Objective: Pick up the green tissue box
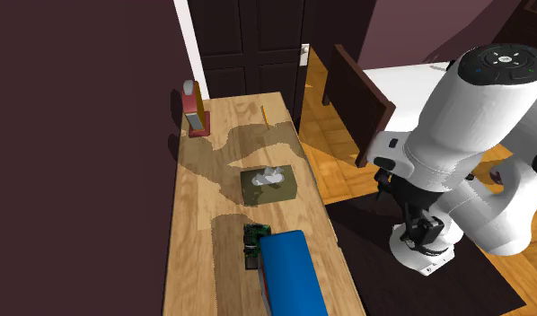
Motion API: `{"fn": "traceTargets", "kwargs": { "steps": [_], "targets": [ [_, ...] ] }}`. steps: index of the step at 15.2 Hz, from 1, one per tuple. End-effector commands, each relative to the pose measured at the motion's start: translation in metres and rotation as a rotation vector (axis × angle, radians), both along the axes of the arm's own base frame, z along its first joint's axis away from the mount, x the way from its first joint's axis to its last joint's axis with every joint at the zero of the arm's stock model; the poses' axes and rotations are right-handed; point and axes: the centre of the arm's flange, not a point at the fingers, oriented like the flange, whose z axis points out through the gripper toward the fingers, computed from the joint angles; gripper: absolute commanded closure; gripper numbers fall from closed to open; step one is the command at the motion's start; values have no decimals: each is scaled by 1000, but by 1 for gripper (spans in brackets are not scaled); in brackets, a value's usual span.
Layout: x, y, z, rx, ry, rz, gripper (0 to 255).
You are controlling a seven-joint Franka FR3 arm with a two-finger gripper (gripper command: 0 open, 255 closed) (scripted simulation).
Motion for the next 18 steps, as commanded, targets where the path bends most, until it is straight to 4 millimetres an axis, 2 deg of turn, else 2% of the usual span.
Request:
{"fn": "traceTargets", "kwargs": {
  "steps": [1,9,18],
  "targets": [
    [0,0,0,0,0,0,0],
    [74,-57,-44,-141,92,-72,0],
    [147,-134,-91,-299,196,-153,0]
  ]
}}
